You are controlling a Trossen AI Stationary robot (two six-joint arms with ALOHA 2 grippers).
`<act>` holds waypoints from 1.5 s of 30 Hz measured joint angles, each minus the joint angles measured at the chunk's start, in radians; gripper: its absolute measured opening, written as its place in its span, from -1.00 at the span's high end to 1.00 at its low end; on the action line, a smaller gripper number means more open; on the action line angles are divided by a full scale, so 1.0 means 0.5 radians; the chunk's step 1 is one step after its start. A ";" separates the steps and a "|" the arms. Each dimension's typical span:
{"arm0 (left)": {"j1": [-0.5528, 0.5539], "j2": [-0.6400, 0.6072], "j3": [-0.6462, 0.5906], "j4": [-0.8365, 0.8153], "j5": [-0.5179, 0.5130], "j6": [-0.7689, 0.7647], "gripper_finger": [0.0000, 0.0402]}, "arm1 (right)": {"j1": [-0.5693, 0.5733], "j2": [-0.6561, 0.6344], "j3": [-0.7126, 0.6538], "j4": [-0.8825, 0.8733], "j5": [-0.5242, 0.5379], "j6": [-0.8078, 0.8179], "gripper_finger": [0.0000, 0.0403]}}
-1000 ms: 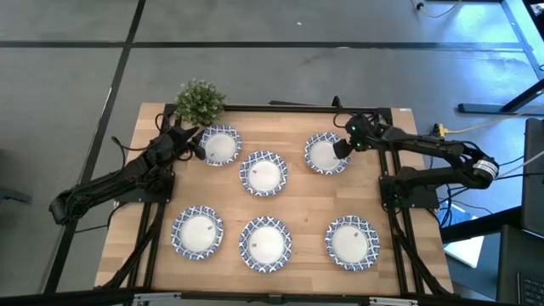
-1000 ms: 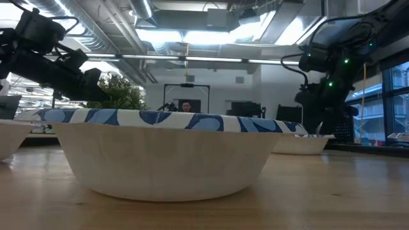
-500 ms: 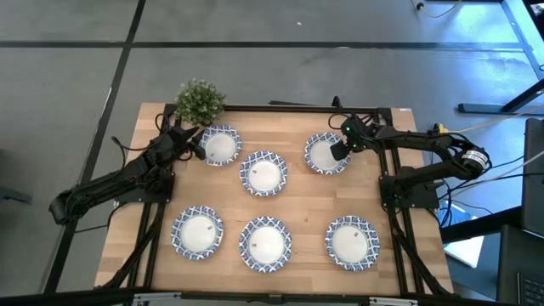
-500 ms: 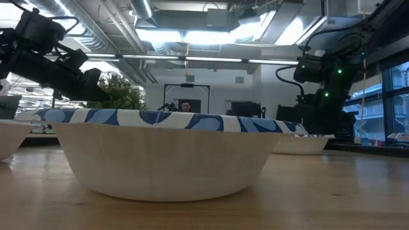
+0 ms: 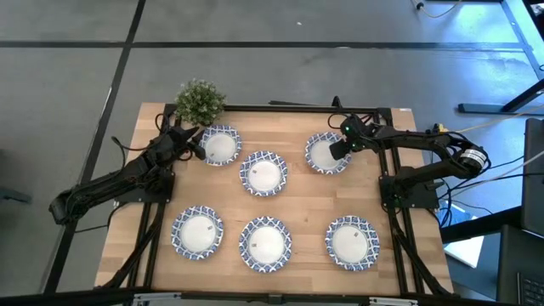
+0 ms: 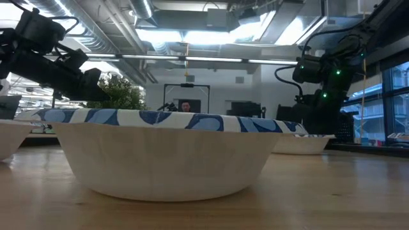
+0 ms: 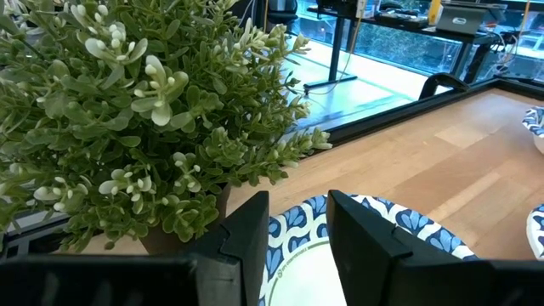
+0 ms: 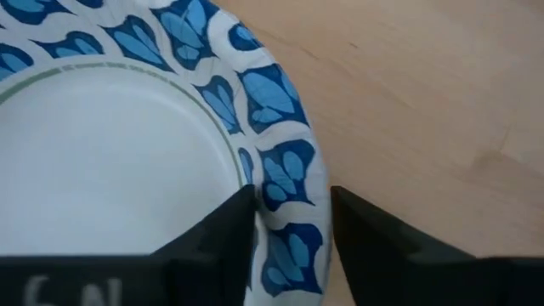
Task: Nest bowls inside each other
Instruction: Stack the white patterned bowl on top of the top center white patterned bowl
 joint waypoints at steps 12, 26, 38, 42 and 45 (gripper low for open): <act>0.000 0.000 0.001 0.000 0.000 0.000 0.43 | 0.001 -0.002 0.004 0.013 -0.030 -0.004 0.73; 0.000 0.000 0.001 0.000 0.000 0.000 0.43 | 0.000 -0.008 0.003 0.028 -0.071 -0.038 0.78; 0.000 0.000 0.000 0.000 0.000 0.001 0.43 | 0.000 -0.006 0.143 0.031 -0.127 -0.142 0.78; 0.000 0.000 0.001 0.000 0.001 -0.012 0.43 | 0.000 -0.006 0.289 -0.007 -0.128 -0.205 0.78; 0.001 0.000 0.001 0.000 0.001 -0.094 0.43 | 0.000 -0.006 0.412 -0.016 -0.205 -0.241 0.78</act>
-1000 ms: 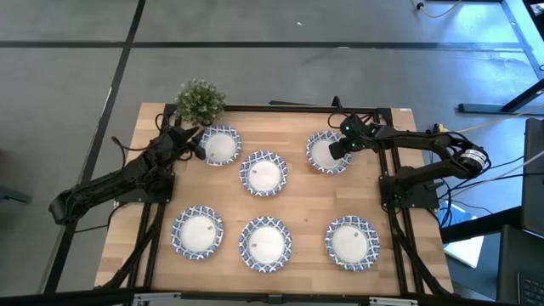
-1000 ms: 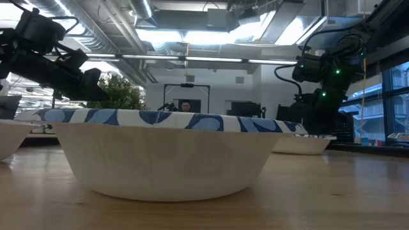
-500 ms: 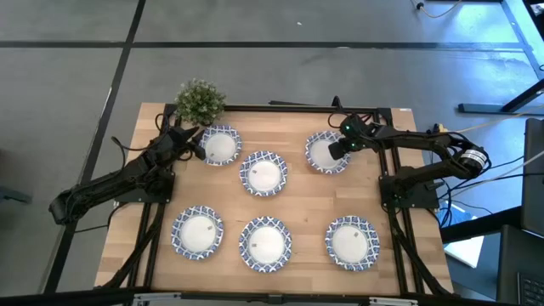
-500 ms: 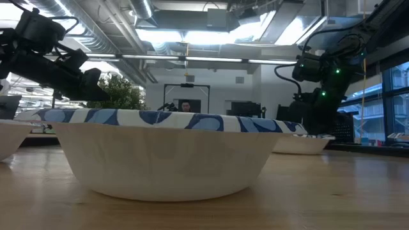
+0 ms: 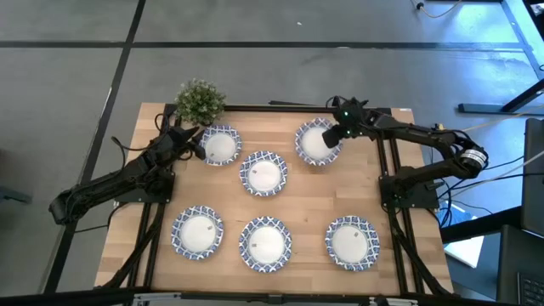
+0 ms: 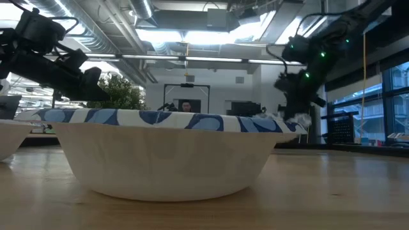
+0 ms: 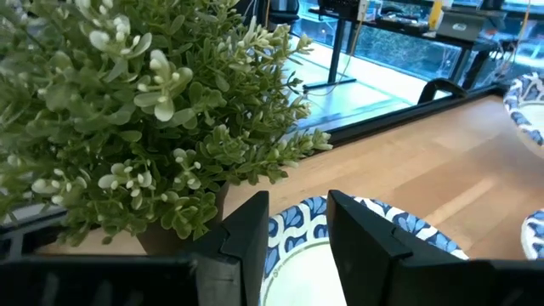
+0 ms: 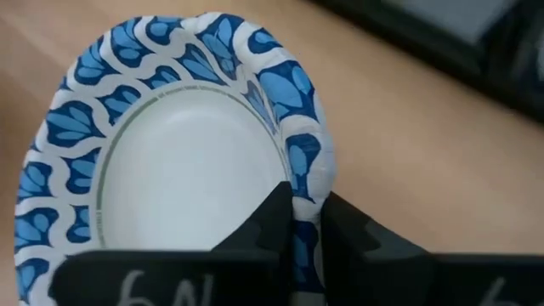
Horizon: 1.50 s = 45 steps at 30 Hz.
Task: Nest bowls inside each other
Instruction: Stack the white patterned bowl on top of the top center white patterned bowl
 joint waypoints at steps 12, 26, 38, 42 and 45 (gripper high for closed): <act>0.000 0.000 0.000 0.000 0.000 -0.011 0.43 | 0.084 0.000 0.335 -0.010 -0.339 -0.004 0.78; 0.000 0.000 0.000 0.000 0.000 -0.012 0.43 | 0.445 0.021 0.351 0.280 -0.342 0.200 0.78; 0.000 0.000 0.000 -0.001 0.005 -0.110 0.43 | 0.669 0.422 0.352 0.768 -0.491 0.307 0.78; 0.000 0.000 0.000 -0.001 0.016 -0.110 0.43 | 0.713 0.537 0.389 0.854 -0.535 0.335 0.78; 0.000 0.000 0.000 -0.002 0.015 -0.110 0.43 | 0.749 0.650 0.479 0.851 -0.557 0.342 0.78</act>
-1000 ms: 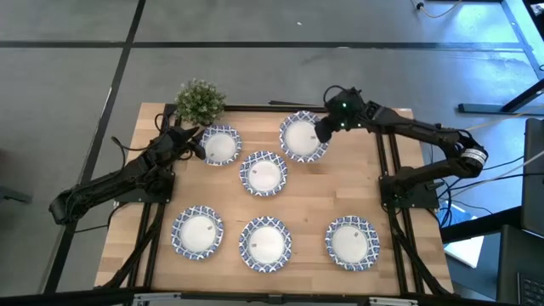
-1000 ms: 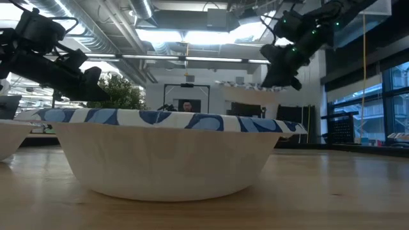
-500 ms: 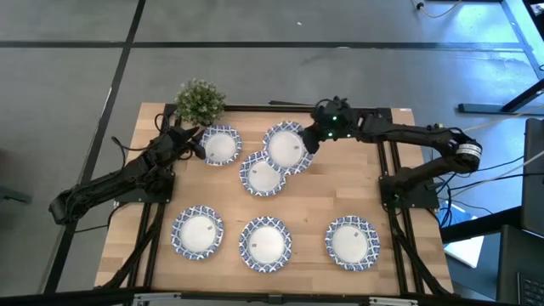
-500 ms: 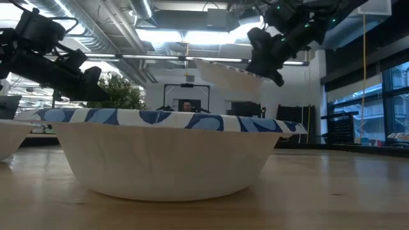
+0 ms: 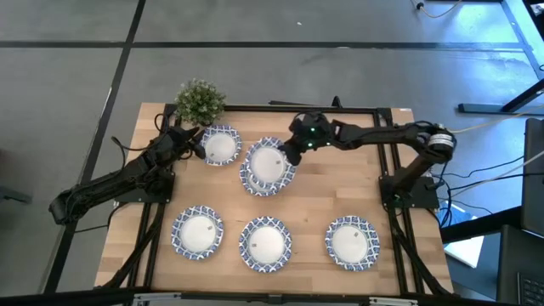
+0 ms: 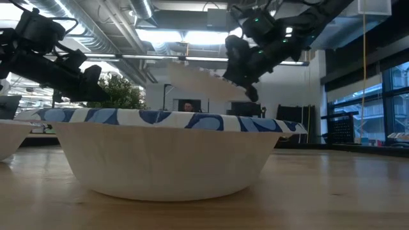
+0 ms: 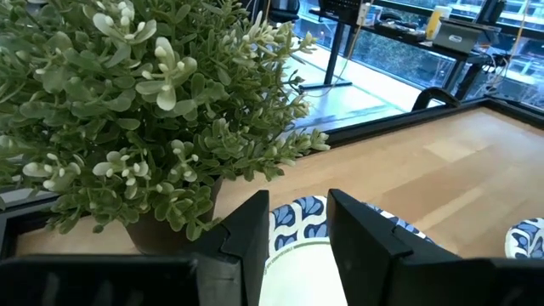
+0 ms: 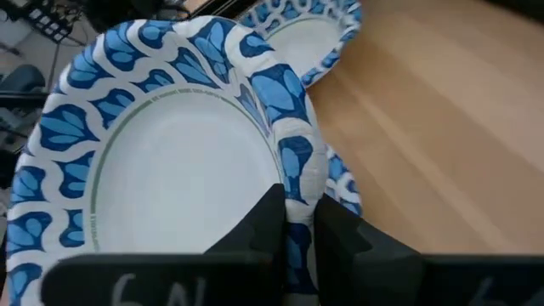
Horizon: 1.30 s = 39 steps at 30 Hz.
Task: Nest bowls inside each other
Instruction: Stack the white patterned bowl on top of the top center white patterned bowl
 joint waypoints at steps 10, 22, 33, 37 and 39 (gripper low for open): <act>0.000 0.000 -0.001 -0.001 0.000 0.000 0.43 | 0.066 0.368 0.353 -0.133 -0.098 -0.163 0.78; 0.000 0.000 0.000 -0.007 0.000 0.010 0.43 | 0.026 0.424 0.370 -0.296 -0.063 -0.307 0.78; 0.000 0.000 0.000 -0.007 -0.001 0.015 0.43 | 0.024 0.457 0.364 -0.284 -0.041 -0.309 0.67; 0.000 0.000 -0.001 -0.006 -0.001 0.015 0.43 | 0.024 0.457 0.364 -0.284 -0.041 -0.312 0.53; 0.000 0.000 0.000 -0.007 -0.001 0.015 0.43 | 0.024 0.457 0.364 -0.284 -0.026 -0.311 0.47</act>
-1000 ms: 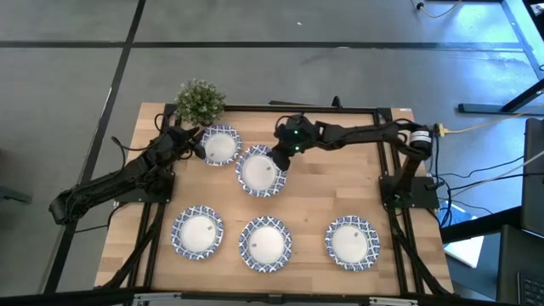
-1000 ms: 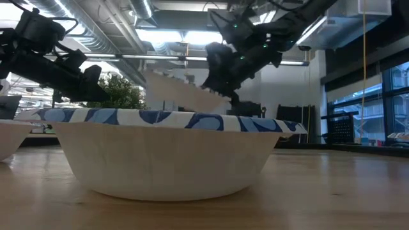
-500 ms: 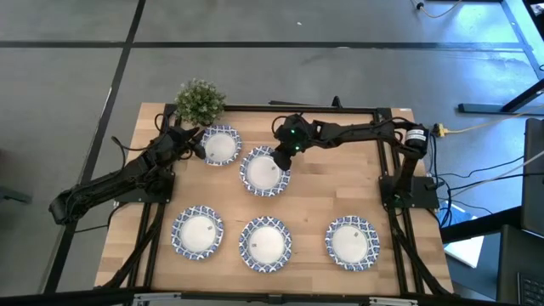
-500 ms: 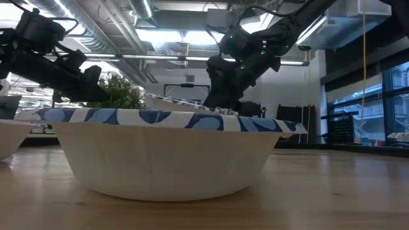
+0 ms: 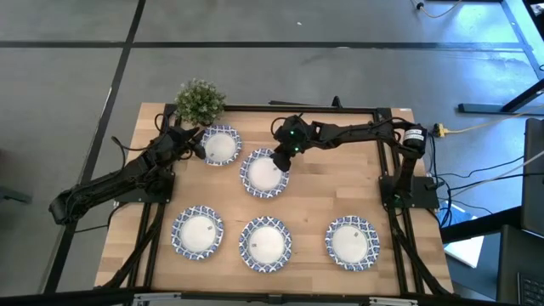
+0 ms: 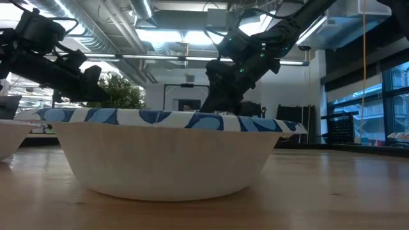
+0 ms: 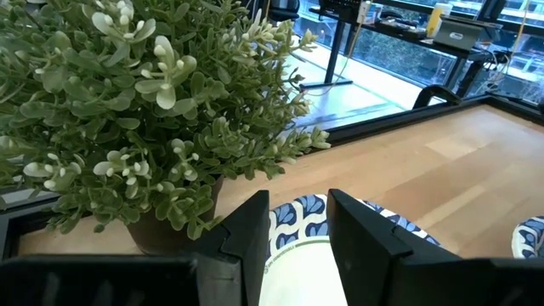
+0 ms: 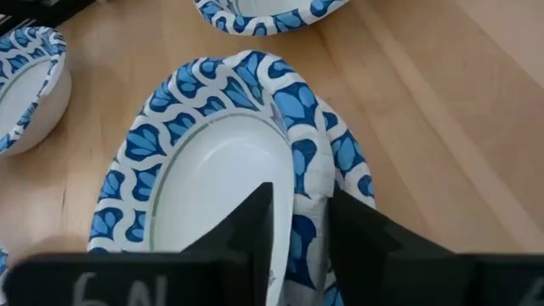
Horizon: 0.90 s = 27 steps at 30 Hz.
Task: Nest bowls inside each other
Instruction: Stack the white patterned bowl on top of the top center white patterned bowl, then stack the white patterned bowl on top of the top right white patterned bowl
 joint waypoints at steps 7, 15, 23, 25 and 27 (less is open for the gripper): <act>0.000 0.000 0.000 0.000 0.000 0.000 0.43 | -0.012 0.000 0.008 0.007 0.180 -0.052 0.34; 0.000 0.000 -0.001 0.000 -0.001 0.000 0.43 | -0.064 0.000 0.136 0.009 0.082 -0.107 0.35; 0.000 0.000 0.000 0.000 -0.001 0.000 0.43 | -0.066 0.000 0.239 0.016 0.051 -0.207 0.36; 0.000 0.000 0.000 0.000 -0.001 0.001 0.43 | -0.066 0.000 0.241 0.007 0.051 -0.213 0.36; 0.000 0.000 0.000 0.000 -0.001 0.002 0.43 | -0.066 -0.003 0.241 0.000 0.052 -0.252 0.36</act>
